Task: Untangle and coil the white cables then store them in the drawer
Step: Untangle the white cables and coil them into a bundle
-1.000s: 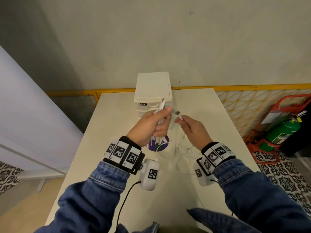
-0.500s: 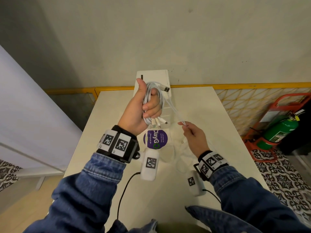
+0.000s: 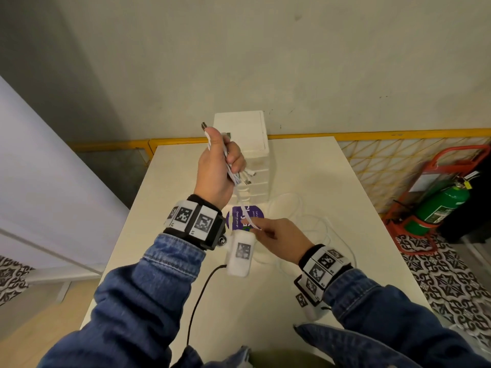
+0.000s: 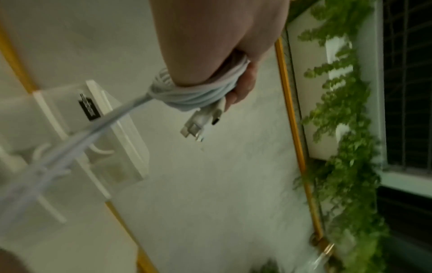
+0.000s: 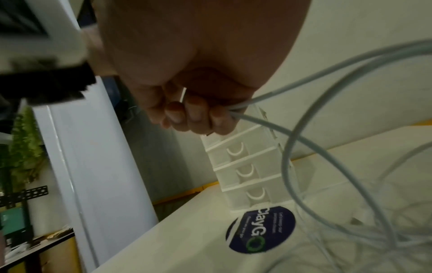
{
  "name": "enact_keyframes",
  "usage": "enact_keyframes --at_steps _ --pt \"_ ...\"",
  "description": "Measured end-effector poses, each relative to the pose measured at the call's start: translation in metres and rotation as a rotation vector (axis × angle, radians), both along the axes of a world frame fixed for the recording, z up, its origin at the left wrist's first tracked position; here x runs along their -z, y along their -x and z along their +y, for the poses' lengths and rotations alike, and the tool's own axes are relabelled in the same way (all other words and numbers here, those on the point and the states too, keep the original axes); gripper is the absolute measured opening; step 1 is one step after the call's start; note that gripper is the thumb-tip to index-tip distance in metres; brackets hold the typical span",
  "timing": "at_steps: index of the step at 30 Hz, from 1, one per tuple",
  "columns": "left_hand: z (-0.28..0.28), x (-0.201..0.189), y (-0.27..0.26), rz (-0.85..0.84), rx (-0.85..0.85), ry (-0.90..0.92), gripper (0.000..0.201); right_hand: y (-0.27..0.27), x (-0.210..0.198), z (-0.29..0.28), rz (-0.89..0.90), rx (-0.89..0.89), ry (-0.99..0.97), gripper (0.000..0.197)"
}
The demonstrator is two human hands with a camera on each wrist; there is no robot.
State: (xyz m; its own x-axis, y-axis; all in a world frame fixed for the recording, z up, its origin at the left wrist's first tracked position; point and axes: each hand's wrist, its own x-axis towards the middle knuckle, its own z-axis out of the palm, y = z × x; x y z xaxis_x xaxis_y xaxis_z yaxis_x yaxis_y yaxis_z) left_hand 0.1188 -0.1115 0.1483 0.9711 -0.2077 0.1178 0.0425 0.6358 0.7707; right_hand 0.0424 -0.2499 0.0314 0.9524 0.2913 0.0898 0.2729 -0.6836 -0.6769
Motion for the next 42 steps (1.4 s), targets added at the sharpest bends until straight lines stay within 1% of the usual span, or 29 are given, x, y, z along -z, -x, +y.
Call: enact_keyframes --at_steps 1,4,6,8,11,13,14,16,17,19,21,22,24,26,27,28,30,32,33,35,37,39,42 --pt "0.001 0.003 -0.001 -0.011 -0.072 -0.067 0.043 0.000 -0.002 0.001 -0.016 -0.015 0.007 0.027" --pt "0.004 0.015 -0.004 -0.061 -0.242 -0.281 0.038 -0.002 -0.007 0.000 -0.061 -0.016 0.050 0.017" --pt "0.006 0.022 -0.007 -0.057 -0.318 -0.347 0.036 -0.002 -0.010 -0.001 -0.048 -0.030 0.087 0.020" --pt "0.007 0.027 -0.011 -0.037 -0.383 -0.376 0.032 -0.001 -0.011 -0.002 -0.029 -0.035 0.080 0.021" --pt "0.005 0.032 -0.010 -0.057 -0.428 -0.479 0.023 0.000 -0.019 -0.002 -0.106 -0.053 0.029 0.024" --pt "0.002 0.040 -0.009 -0.115 -0.384 -0.558 0.022 -0.002 -0.030 -0.002 -0.212 -0.060 0.014 0.022" --pt "0.002 0.045 -0.009 -0.150 -0.353 -0.612 0.022 -0.004 -0.037 -0.002 -0.260 -0.059 0.008 0.025" --pt "0.002 0.054 -0.010 -0.225 -0.293 -0.766 0.033 -0.007 -0.049 -0.005 -0.336 -0.046 -0.004 0.030" --pt "0.001 0.057 -0.009 -0.266 -0.261 -0.844 0.038 -0.009 -0.054 -0.006 -0.376 -0.033 -0.011 0.026" --pt "-0.002 0.058 -0.005 -0.335 -0.184 -0.934 0.039 -0.011 -0.062 -0.010 -0.442 -0.004 -0.018 0.015" --pt "-0.004 0.055 0.001 -0.333 -0.114 -0.978 0.039 -0.012 -0.068 -0.013 -0.456 0.026 -0.054 0.010" --pt "-0.005 0.054 0.003 -0.314 -0.071 -0.987 0.042 -0.012 -0.071 -0.015 -0.452 0.048 -0.083 0.009" --pt "-0.008 0.053 0.011 -0.266 0.080 -0.967 0.059 -0.014 -0.078 -0.020 -0.415 0.126 -0.101 0.020" --pt "-0.011 0.054 0.019 -0.223 0.255 -0.926 0.074 -0.018 -0.084 -0.025 -0.355 0.205 -0.020 0.033" --pt "-0.012 0.055 0.021 -0.220 0.313 -0.940 0.076 -0.020 -0.086 -0.028 -0.342 0.227 0.043 0.037" --pt "-0.012 0.055 0.023 -0.230 0.360 -0.974 0.074 -0.021 -0.088 -0.031 -0.330 0.237 0.103 0.037" --pt "-0.013 0.055 0.024 -0.265 0.426 -1.067 0.062 -0.024 -0.090 -0.036 -0.281 0.240 0.193 0.036" --pt "-0.013 0.052 0.024 -0.288 0.487 -1.137 0.047 -0.028 -0.089 -0.041 -0.200 0.217 0.187 0.043" --pt "-0.014 0.050 0.024 -0.295 0.517 -1.158 0.040 -0.029 -0.087 -0.044 -0.155 0.197 0.141 0.046" --pt "-0.014 0.047 0.025 -0.298 0.564 -1.186 0.036 -0.033 -0.082 -0.049 -0.089 0.149 -0.017 0.047" --pt "-0.014 0.046 0.025 -0.261 0.585 -1.145 0.032 -0.036 -0.075 -0.054 -0.079 0.130 -0.161 0.044" --pt "-0.014 0.046 0.025 -0.191 0.573 -1.069 0.032 -0.038 -0.071 -0.056 -0.091 0.131 -0.219 0.037" --pt "-0.015 0.043 0.027 -0.147 0.558 -1.023 0.041 -0.041 -0.069 -0.055 -0.093 0.132 -0.238 0.029"
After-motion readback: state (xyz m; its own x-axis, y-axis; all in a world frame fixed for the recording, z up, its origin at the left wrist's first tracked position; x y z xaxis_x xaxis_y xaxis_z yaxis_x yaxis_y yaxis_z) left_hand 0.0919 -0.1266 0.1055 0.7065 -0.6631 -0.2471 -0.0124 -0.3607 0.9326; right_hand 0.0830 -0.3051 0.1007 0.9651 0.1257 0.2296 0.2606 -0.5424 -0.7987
